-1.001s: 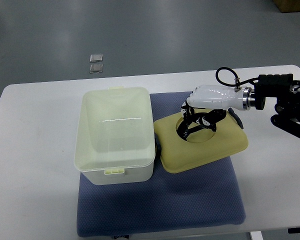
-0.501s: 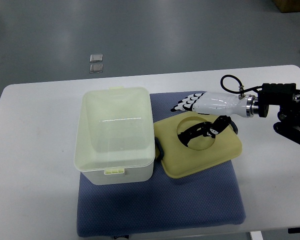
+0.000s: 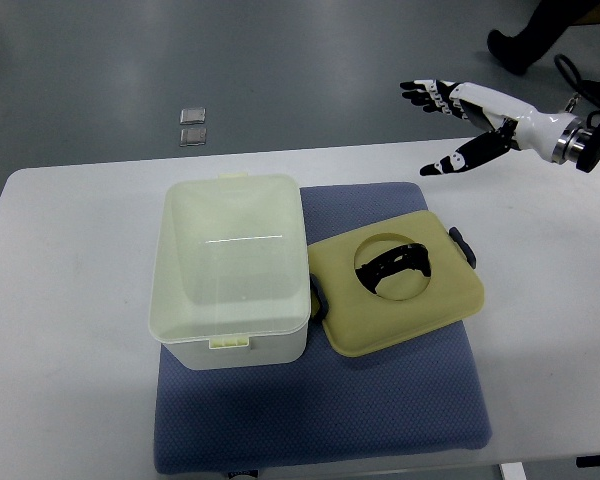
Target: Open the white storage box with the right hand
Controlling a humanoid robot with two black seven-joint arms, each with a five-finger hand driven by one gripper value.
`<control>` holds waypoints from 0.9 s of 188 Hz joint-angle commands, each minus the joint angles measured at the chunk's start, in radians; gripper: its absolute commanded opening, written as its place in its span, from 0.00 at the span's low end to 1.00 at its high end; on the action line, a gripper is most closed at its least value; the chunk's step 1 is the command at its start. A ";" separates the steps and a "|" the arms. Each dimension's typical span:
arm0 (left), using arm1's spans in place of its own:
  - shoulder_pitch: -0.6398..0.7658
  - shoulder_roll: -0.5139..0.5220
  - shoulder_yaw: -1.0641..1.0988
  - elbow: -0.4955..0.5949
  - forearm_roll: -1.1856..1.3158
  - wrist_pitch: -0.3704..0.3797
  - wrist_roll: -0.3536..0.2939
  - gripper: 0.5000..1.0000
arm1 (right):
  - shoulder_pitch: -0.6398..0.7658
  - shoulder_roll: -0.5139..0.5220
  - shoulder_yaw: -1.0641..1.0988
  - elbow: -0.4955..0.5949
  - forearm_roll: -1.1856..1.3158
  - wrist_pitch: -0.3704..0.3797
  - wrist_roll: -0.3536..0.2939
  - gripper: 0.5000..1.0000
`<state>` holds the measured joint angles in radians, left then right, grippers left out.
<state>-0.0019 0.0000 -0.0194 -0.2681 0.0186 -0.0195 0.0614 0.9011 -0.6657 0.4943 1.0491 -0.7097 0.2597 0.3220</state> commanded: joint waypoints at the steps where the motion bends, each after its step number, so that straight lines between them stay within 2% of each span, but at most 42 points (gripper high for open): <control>1: 0.000 0.000 0.003 0.000 0.001 0.000 0.000 1.00 | -0.011 0.014 0.015 -0.007 0.384 -0.003 -0.075 0.88; 26: 0.000 0.000 0.001 0.000 0.001 0.000 0.000 1.00 | -0.024 0.047 0.015 -0.007 0.826 -0.017 -0.087 0.88; 50: 0.000 0.000 0.001 0.000 0.001 0.000 0.000 1.00 | -0.047 0.107 0.017 -0.014 1.026 -0.053 -0.077 0.89; 73: -0.001 0.000 0.001 -0.002 0.004 0.000 0.000 1.00 | -0.080 0.218 0.069 -0.067 1.049 -0.099 -0.050 0.89; 96: -0.001 0.000 0.001 -0.002 0.004 0.000 0.000 1.00 | -0.125 0.308 0.167 -0.130 1.035 -0.094 -0.044 0.89; 119: -0.001 0.000 -0.001 -0.002 0.004 0.000 0.000 1.00 | -0.139 0.350 0.205 -0.173 1.035 -0.083 -0.044 0.89; 145: -0.001 0.000 -0.001 -0.006 0.004 -0.002 0.000 1.00 | -0.151 0.403 0.234 -0.222 1.033 -0.030 -0.044 0.89; 169: -0.001 0.000 -0.001 -0.020 0.003 0.000 0.000 1.00 | -0.156 0.443 0.219 -0.293 1.012 0.055 -0.047 0.89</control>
<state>-0.0029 0.0000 -0.0200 -0.2810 0.0232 -0.0209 0.0614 0.7473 -0.2513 0.7271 0.8104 0.3213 0.2541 0.2777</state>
